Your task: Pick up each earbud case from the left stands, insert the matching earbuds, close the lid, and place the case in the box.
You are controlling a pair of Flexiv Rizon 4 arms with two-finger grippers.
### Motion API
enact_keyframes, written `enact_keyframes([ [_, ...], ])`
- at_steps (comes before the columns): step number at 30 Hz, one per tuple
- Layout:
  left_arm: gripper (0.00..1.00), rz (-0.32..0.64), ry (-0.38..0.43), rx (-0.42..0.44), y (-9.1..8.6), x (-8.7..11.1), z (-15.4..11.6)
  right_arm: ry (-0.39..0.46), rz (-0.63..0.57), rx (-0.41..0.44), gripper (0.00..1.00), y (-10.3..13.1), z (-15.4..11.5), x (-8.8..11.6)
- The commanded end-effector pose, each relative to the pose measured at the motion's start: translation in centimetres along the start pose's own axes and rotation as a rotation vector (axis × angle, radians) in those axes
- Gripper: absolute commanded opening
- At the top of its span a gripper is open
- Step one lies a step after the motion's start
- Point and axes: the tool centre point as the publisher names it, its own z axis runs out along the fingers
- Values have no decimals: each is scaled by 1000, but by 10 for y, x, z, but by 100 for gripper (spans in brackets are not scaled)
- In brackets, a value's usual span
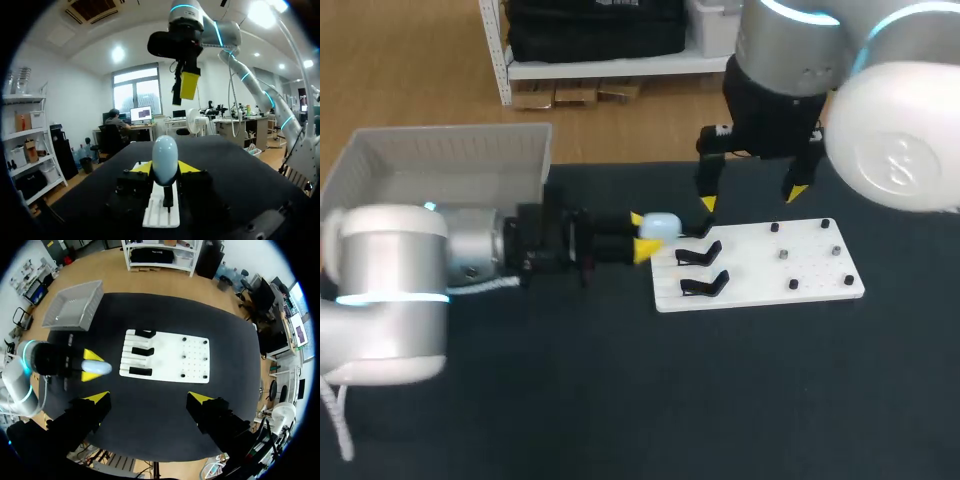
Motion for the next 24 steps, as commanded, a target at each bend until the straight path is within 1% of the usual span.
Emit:
enact_keyframes([
  [1, 0, 38, 93, -141, 8, -51, -70, -80, 1, -2, 100, -2, 1, 5],
  [3, 0, 45, 123, -202, 27, -61, -92, -80, 1, -2, 100, -2, 1, 5],
  [5, 0, 39, 144, -236, 42, -65, -104, -80, 1, -2, 100, -2, 1, 5],
  [9, 0, 7, 134, -316, 69, -67, -119, -80, 1, -2, 100, -2, 1, 5],
  [11, 0, -20, 131, -362, 84, -64, -127, -80, 1, -2, 100, -2, 1, 5],
  [12, 0, -41, 144, -407, 94, -60, -133, -80, 1, -2, 100, -2, 1, 5],
  [14, 0, -78, 156, -463, 109, -53, -142, -80, 1, -2, 100, -2, 1, 5],
  [16, 0, -95, 177, -498, 121, -47, -150, -80, 1, -2, 100, -2, 1, 5],
  [19, 0, -133, 179, -550, 141, -39, -160, -80, 1, -2, 100, -2, 1, 5],
  [23, 0, -204, 162, -625, 168, -24, -175, -80, 1, -2, 100, -2, 1, 5],
  [24, 0, -215, 173, -636, 175, -20, -178, -80, 1, -2, 100, -2, 1, 5],
])
